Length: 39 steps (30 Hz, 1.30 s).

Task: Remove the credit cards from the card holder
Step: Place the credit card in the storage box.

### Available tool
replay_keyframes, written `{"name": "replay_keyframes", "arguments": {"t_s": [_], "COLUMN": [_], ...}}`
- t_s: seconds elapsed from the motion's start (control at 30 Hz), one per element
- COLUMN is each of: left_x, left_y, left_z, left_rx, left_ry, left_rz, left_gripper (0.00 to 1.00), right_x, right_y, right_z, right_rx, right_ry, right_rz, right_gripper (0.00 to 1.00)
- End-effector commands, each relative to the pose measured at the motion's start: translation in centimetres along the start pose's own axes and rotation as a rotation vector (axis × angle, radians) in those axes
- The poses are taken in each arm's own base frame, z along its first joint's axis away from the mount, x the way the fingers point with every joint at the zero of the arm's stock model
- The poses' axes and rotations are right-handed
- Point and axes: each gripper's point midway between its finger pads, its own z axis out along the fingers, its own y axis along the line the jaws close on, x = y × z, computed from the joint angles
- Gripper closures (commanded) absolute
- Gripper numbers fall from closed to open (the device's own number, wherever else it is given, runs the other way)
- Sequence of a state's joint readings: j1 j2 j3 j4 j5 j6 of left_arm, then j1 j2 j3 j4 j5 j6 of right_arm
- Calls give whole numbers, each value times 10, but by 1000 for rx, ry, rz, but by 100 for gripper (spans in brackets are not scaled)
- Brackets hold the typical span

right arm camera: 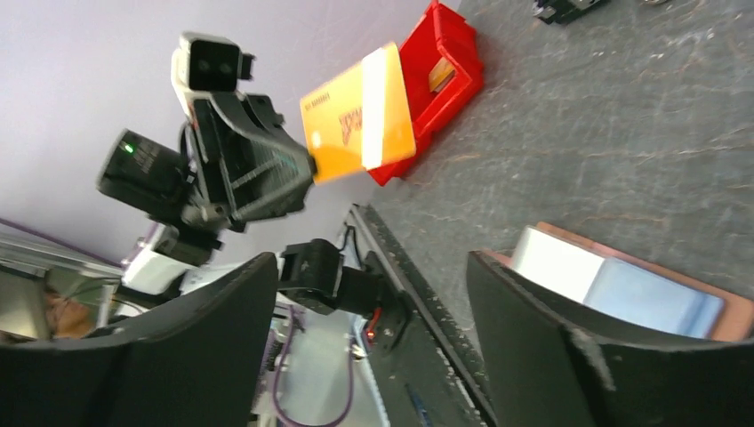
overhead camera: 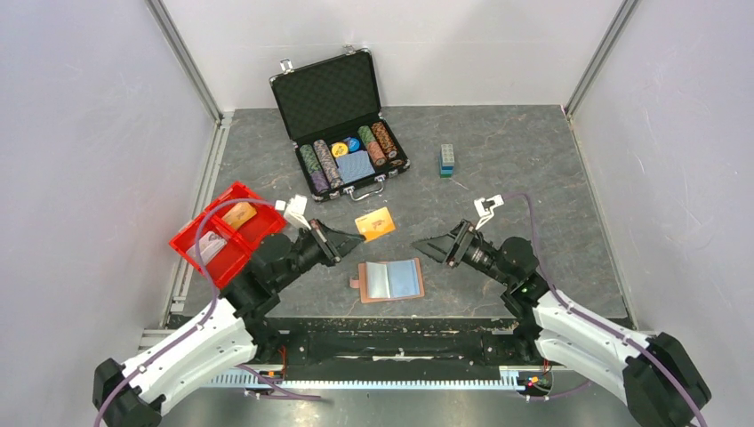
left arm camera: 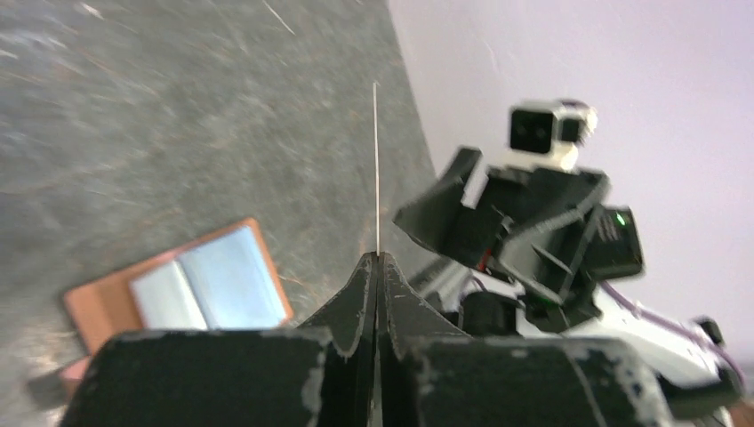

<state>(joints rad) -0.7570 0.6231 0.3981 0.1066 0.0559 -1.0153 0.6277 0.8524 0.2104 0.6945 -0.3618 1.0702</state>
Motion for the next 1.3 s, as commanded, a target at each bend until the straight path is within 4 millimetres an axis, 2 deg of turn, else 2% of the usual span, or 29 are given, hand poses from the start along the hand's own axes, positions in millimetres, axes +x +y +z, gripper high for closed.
{"name": "replay_keyframes", "arguments": {"t_s": [0.0,0.07,0.27,0.37,0.6,0.83,0.97,1.27], "left_x": [-44,-60,-110,-136,-190,-209,-225,-239], "left_y": [19,33,75,101,133,176,185,217], "left_z": [-10,-15,-36,-59,-109,-133,-144,-154], "left_rx": [-172,-248,-441,-600,-810,-970,-1005,-1118], "left_ry": [-111,-130,-188,-232,-367,-348,-380,-373], "left_rz": [109,114,67,66,37,-25,-18,4], "left_gripper": [98,98,98,98,98,98,98,98], "right_x": [-4,-2,4,3,6,2,0,2], "right_y": [-3,-5,-16,-18,-21,-14,-10,-9], "right_z": [-4,-8,-19,-23,-26,-23,-22,-21], "right_rx": [39,57,89,103,125,112,102,94], "right_ry": [2,16,18,17,42,52,47,53], "right_rz": [-107,-136,-184,-210,-249,-264,-273,-260], "right_gripper": [12,2,2,2,2,2,2,2]}}
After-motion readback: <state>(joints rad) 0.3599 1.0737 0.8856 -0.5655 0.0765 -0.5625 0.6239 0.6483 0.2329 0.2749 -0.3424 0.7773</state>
